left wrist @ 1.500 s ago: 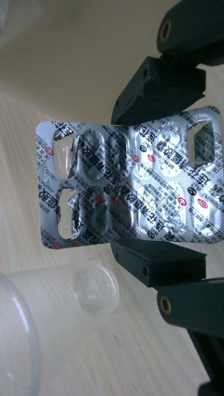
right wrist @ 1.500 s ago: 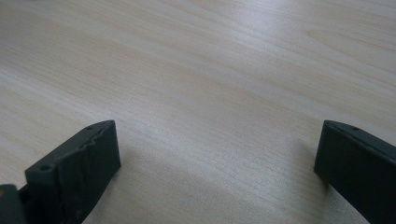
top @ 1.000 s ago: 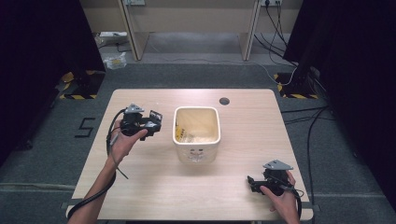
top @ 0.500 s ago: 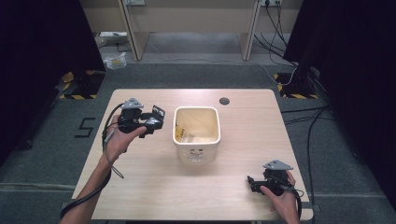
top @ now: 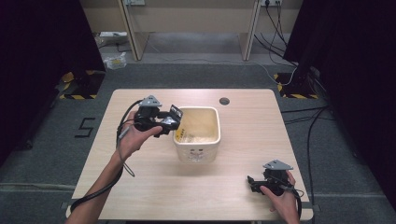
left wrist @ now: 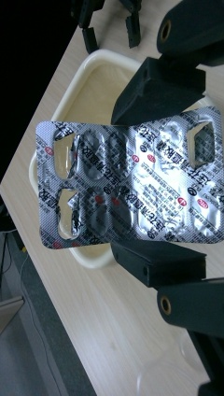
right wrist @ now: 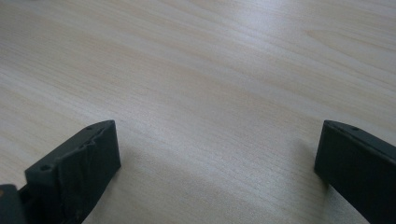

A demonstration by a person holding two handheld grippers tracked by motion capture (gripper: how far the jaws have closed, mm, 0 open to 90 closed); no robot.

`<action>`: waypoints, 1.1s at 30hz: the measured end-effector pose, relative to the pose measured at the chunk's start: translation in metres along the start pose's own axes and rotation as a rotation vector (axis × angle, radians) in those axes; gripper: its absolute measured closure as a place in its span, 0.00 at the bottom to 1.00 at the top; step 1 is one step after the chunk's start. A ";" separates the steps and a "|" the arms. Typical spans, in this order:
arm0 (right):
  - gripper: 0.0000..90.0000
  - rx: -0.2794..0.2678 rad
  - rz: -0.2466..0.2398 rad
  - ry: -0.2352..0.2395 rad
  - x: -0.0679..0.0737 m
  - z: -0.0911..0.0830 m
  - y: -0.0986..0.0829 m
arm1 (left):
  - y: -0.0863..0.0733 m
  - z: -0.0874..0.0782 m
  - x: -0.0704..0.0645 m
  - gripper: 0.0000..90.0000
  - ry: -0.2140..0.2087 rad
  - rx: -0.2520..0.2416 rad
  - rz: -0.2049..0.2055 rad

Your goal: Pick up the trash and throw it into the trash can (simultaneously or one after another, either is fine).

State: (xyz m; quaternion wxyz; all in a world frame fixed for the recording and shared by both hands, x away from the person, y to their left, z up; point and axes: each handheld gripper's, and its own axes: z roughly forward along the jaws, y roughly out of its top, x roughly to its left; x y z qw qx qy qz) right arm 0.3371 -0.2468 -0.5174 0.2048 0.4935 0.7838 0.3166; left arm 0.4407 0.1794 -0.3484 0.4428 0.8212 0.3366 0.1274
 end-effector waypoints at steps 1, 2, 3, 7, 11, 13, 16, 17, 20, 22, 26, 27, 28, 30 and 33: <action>0.00 0.000 0.000 0.000 0.000 0.000 0.000 | 0.001 0.003 -0.002 0.38 -0.005 0.002 0.003; 0.00 0.000 0.000 0.000 0.000 0.000 0.000 | 0.003 0.006 -0.004 0.38 -0.012 0.007 0.009; 0.00 0.000 0.000 0.000 0.000 0.000 0.000 | 0.004 0.010 -0.007 0.38 -0.021 0.013 0.014; 0.00 0.000 0.000 0.000 0.000 0.000 0.000 | 0.006 0.020 -0.015 0.38 -0.039 0.026 0.026; 0.00 0.000 0.000 0.000 0.000 0.000 0.000 | 0.008 0.029 -0.019 0.38 -0.050 0.043 0.034; 0.00 0.000 0.000 0.000 0.000 0.000 0.000 | 0.009 0.033 -0.020 0.38 -0.057 0.046 0.031; 0.00 0.000 0.000 0.000 0.000 0.000 0.000 | 0.009 0.040 -0.021 0.38 -0.062 0.055 0.028; 0.00 0.000 0.000 0.000 0.000 0.000 0.000 | 0.009 0.043 -0.020 0.38 -0.068 0.058 0.023; 0.00 0.000 0.000 0.000 0.000 0.000 0.000 | 0.007 0.050 -0.019 0.38 -0.072 0.076 0.021; 0.00 0.000 0.000 0.000 0.000 0.000 0.000 | 0.006 0.054 -0.019 0.38 -0.071 0.086 0.023; 0.00 0.000 0.000 0.000 0.000 0.000 0.000 | 0.004 0.060 -0.019 0.38 -0.075 0.112 0.026; 0.00 0.000 0.000 0.000 0.000 0.000 0.000 | 0.003 0.062 -0.020 0.38 -0.072 0.119 0.031; 0.00 0.000 0.000 0.000 0.000 0.000 0.000 | 0.003 0.063 -0.020 0.38 -0.070 0.125 0.034; 0.00 0.000 0.000 0.000 0.000 0.000 0.000 | 0.003 0.063 -0.021 0.37 -0.072 0.126 0.035; 0.00 0.000 -0.001 -0.001 0.000 0.000 0.000 | 0.003 0.066 -0.023 0.37 -0.082 0.133 0.032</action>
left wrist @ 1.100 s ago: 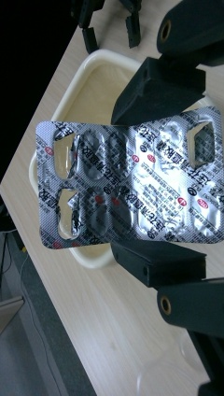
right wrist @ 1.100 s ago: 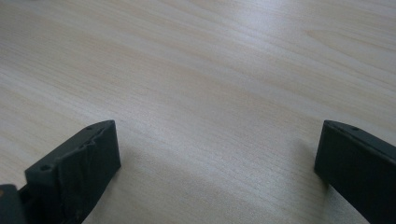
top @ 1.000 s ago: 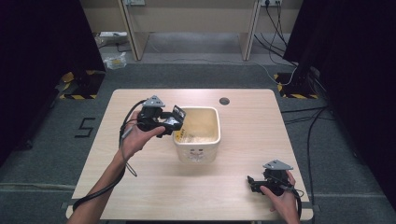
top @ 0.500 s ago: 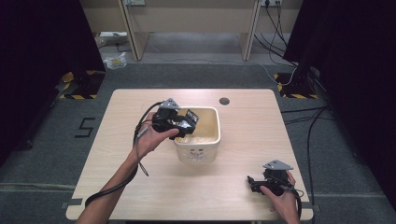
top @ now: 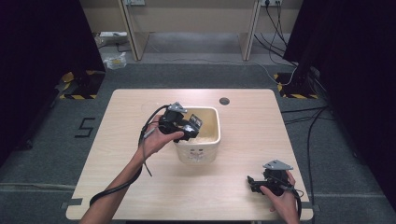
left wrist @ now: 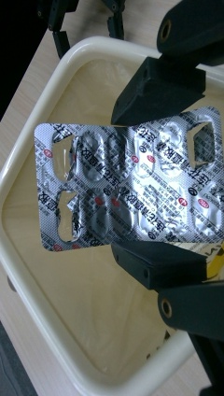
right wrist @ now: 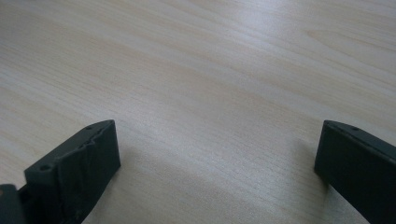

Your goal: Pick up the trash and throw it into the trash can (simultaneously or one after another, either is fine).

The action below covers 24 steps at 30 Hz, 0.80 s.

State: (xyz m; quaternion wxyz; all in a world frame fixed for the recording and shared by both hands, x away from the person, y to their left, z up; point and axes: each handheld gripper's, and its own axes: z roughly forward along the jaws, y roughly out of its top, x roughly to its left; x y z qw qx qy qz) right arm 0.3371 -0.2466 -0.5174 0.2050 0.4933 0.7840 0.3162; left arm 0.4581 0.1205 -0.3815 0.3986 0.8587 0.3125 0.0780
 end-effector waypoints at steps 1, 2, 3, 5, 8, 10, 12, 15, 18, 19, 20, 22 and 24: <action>0.00 0.000 0.001 0.000 0.000 0.000 0.000 | 0.000 0.001 0.000 0.35 -0.001 -0.002 -0.003; 0.00 0.000 0.001 0.000 0.000 0.000 0.000 | 0.000 0.001 0.000 0.33 -0.001 -0.004 -0.006; 0.00 0.000 0.001 0.000 0.000 0.000 0.000 | 0.001 0.000 0.000 0.30 -0.002 -0.007 -0.008; 0.00 0.000 0.001 0.000 0.000 0.000 0.000 | 0.002 -0.005 -0.001 0.24 -0.008 -0.018 -0.006; 0.00 0.000 0.000 0.000 0.000 0.000 0.000 | 0.004 -0.013 0.000 0.22 -0.003 -0.044 -0.009; 0.00 0.000 0.001 0.000 0.000 0.000 0.000 | 0.005 -0.020 0.003 0.22 0.008 -0.062 -0.017; 0.00 0.000 0.000 0.000 0.000 0.000 0.000 | 0.004 -0.025 0.006 0.22 0.018 -0.070 -0.022; 0.00 0.000 0.000 0.000 0.000 0.000 0.000 | 0.003 -0.032 0.010 0.22 0.027 -0.083 -0.032; 0.00 0.000 0.000 0.000 0.000 0.000 0.000 | 0.003 -0.042 0.014 0.22 0.034 -0.104 -0.039; 0.00 0.000 0.000 0.000 0.000 0.000 0.000 | 0.003 -0.045 0.015 0.22 0.036 -0.112 -0.045; 0.00 0.000 0.000 0.000 0.000 0.000 0.000 | 0.003 -0.048 0.017 0.22 0.040 -0.119 -0.047; 0.00 0.000 0.000 0.000 0.000 0.000 0.000 | 0.002 -0.055 0.020 0.22 0.048 -0.132 -0.055; 0.00 0.000 0.000 0.000 0.000 0.000 0.000 | -0.001 -0.062 0.024 0.22 0.045 -0.152 -0.069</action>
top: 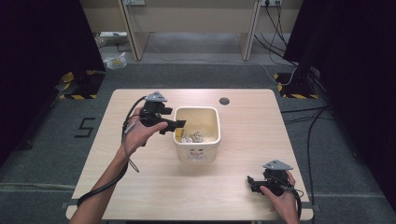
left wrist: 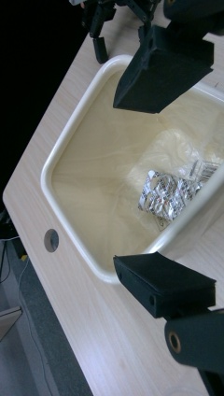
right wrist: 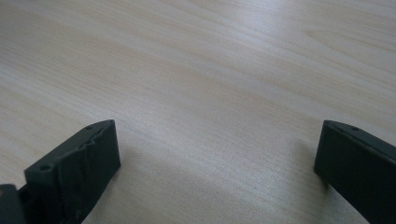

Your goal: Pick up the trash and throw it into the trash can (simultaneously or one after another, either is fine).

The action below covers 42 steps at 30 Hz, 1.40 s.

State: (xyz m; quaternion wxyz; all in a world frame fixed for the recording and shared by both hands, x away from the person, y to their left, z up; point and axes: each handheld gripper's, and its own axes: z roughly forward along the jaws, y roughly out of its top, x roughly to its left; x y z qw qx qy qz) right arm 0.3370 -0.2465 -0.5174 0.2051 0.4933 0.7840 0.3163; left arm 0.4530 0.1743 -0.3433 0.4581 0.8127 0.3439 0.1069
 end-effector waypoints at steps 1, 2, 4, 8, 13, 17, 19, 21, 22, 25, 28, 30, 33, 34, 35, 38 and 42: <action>0.00 0.000 0.000 0.000 0.000 0.000 0.000 | -0.001 -0.002 0.001 0.22 0.007 -0.005 -0.001; 0.00 0.000 0.000 0.000 0.000 0.000 0.000 | -0.002 -0.005 0.002 0.22 0.021 -0.010 -0.001; 0.00 0.000 0.000 0.000 0.000 0.000 0.000 | -0.005 -0.010 0.007 0.22 0.034 -0.015 -0.006; 0.00 0.000 0.000 0.000 0.000 0.000 0.000 | -0.012 -0.016 0.019 0.22 0.072 -0.016 -0.022; 0.00 0.000 0.000 0.000 0.000 0.000 0.000 | -0.021 -0.022 0.032 0.22 0.097 -0.029 -0.048; 0.00 0.000 0.000 0.000 0.000 0.000 0.000 | -0.028 -0.021 0.042 0.22 0.132 -0.023 -0.052; 0.00 0.000 0.000 0.000 0.000 0.000 0.000 | -0.032 -0.020 0.048 0.22 0.145 -0.016 -0.059; 0.00 0.000 0.000 0.000 0.000 0.000 0.000 | -0.036 -0.017 0.054 0.22 0.170 -0.011 -0.061; 0.00 0.000 0.000 0.000 0.000 0.000 0.000 | -0.038 -0.016 0.057 0.22 0.182 -0.008 -0.064; 0.00 0.000 0.000 0.000 0.000 0.000 0.000 | -0.043 -0.010 0.067 0.22 0.213 0.013 -0.071; 0.00 0.000 0.000 0.000 0.000 0.000 0.000 | -0.048 -0.003 0.076 0.23 0.230 0.026 -0.068; 0.00 0.000 0.000 0.000 0.000 0.000 0.000 | -0.050 0.002 0.082 0.23 0.247 0.037 -0.077; 0.00 0.000 0.000 0.000 0.000 0.000 0.000 | -0.053 0.007 0.088 0.23 0.269 0.039 -0.076; 0.00 0.000 0.000 0.000 0.000 0.000 0.000 | -0.053 0.009 0.091 0.23 0.271 0.043 -0.076; 0.00 0.000 0.000 0.000 0.000 0.000 0.000 | -0.053 0.010 0.092 0.23 0.269 0.044 -0.079; 0.00 0.000 0.000 0.000 0.000 0.000 0.000 | -0.054 0.014 0.096 0.24 0.284 0.043 -0.075; 0.00 0.000 0.000 0.000 0.000 0.000 0.000 | -0.054 0.020 0.100 0.25 0.295 0.056 -0.058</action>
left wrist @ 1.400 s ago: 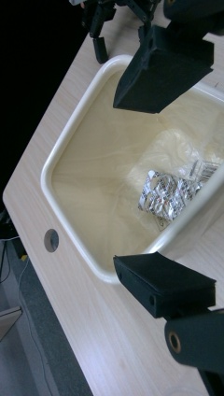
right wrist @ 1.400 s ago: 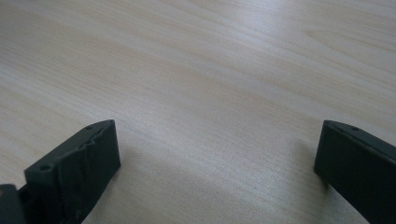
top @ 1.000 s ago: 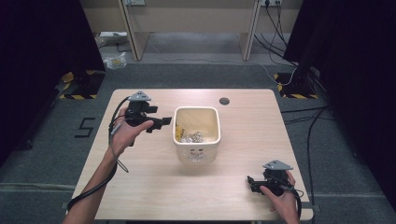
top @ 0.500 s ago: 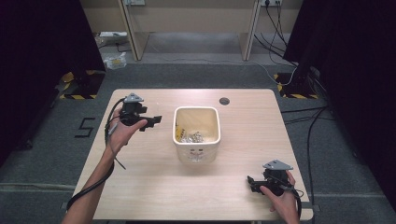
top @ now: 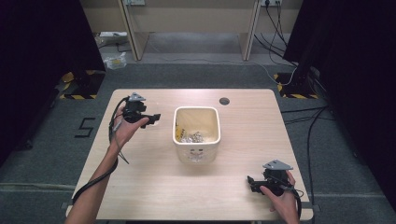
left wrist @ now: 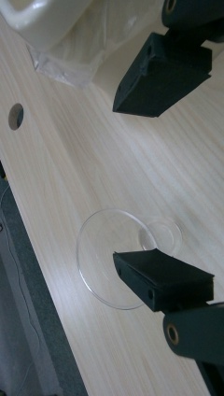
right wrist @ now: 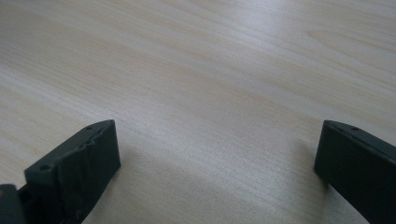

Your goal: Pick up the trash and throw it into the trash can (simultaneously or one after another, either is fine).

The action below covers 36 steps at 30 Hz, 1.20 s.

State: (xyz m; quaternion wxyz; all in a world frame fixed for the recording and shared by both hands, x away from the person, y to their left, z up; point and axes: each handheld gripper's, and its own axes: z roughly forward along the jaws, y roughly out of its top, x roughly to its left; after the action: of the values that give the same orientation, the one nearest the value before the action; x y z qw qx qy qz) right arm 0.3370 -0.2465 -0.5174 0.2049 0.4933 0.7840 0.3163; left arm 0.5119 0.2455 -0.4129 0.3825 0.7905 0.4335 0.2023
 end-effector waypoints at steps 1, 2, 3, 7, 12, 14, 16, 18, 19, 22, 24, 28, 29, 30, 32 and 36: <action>0.00 0.000 0.000 0.000 0.000 0.000 0.000 | 0.000 0.002 0.000 0.26 0.003 0.004 0.007; 0.00 0.000 0.000 0.000 0.000 0.000 0.000 | 0.000 0.004 0.001 0.28 0.007 0.007 0.014; 0.00 0.000 0.000 0.000 0.000 0.000 0.000 | 0.000 0.005 0.001 0.28 0.011 0.010 0.018; 0.00 0.000 0.000 0.000 0.000 0.000 0.000 | 0.000 0.011 0.004 0.31 0.030 0.014 0.039; 0.00 0.000 0.000 0.000 0.000 0.000 0.000 | 0.001 0.021 0.008 0.36 0.049 0.038 0.073; 0.00 0.000 0.000 0.001 0.000 0.000 0.000 | 0.002 0.024 0.010 0.37 0.059 0.042 0.074; 0.00 0.000 -0.001 0.000 0.000 0.000 0.000 | 0.002 0.027 0.011 0.39 0.070 0.044 0.078; 0.00 0.000 -0.001 0.001 0.000 0.000 0.000 | 0.002 0.030 0.013 0.40 0.077 0.046 0.074; 0.00 0.000 -0.001 0.001 0.000 0.000 0.000 | 0.001 0.032 0.014 0.42 0.079 0.051 0.071; 0.00 0.000 -0.001 0.001 0.000 0.000 0.000 | -0.002 0.040 0.018 0.44 0.094 0.064 0.073; 0.00 0.000 -0.001 0.001 0.000 0.000 0.000 | -0.004 0.044 0.019 0.49 0.098 0.076 0.081; 0.00 0.000 -0.001 0.001 0.000 0.000 0.000 | -0.008 0.050 0.020 0.69 0.111 0.100 0.112; 0.00 0.000 -0.001 0.002 0.000 0.000 0.000 | -0.010 0.051 0.020 0.75 0.115 0.097 0.122; 0.00 0.000 -0.002 0.001 0.000 0.000 0.000 | -0.011 0.050 0.019 0.80 0.112 0.097 0.124; 0.00 0.000 -0.002 0.001 0.000 0.000 0.000 | -0.012 0.048 0.019 0.88 0.106 0.087 0.119; 0.00 0.000 -0.001 0.001 0.000 0.000 0.000 | -0.013 0.040 0.020 0.93 0.087 0.072 0.101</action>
State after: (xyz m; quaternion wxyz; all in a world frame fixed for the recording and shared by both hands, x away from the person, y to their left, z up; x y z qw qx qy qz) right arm 0.3371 -0.2464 -0.5174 0.2046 0.4929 0.7843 0.3164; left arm 0.5420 0.2493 -0.4480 0.3238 0.8151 0.4162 0.2399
